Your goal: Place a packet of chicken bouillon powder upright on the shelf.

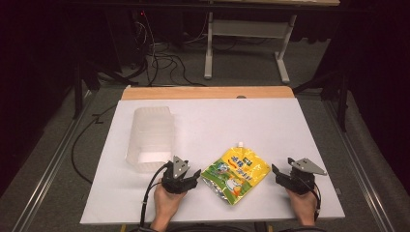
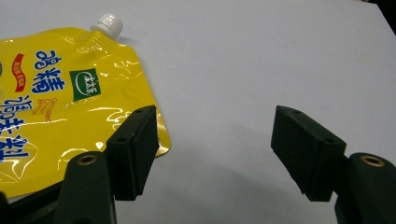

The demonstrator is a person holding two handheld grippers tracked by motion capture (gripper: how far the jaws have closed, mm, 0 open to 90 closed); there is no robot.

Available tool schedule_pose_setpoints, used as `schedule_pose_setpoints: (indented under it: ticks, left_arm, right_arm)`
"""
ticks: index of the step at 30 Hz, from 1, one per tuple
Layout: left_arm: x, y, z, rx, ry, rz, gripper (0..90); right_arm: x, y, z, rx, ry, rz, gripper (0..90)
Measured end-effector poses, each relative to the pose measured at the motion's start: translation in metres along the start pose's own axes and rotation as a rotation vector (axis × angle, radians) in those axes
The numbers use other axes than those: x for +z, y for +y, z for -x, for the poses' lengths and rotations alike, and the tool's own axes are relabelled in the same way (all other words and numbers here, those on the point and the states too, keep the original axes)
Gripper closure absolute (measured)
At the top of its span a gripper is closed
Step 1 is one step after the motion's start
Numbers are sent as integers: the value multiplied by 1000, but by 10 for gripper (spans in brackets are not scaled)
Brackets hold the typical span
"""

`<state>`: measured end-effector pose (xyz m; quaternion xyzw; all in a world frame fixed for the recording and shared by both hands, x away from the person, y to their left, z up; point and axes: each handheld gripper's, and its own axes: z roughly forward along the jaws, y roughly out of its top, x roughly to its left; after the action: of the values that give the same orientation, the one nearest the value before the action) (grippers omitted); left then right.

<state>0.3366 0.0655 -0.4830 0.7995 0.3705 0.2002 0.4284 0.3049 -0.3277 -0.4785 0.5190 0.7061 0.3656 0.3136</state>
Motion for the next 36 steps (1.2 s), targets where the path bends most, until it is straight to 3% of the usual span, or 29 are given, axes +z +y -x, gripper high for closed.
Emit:
schedule_pose_setpoints:
  ticks: [17,26,36]
  left_arm:
    - [0,0,1,5,1,-3,389]
    - [0,0,3,1,28,-11,351]
    - [-1,0,3,4,10,-2,361]
  right_arm:
    - [-1,0,0,1,0,6,317]
    - [-1,0,-1,-2,-1,4,315]
    - [-1,0,-1,-5,-2,9,315]
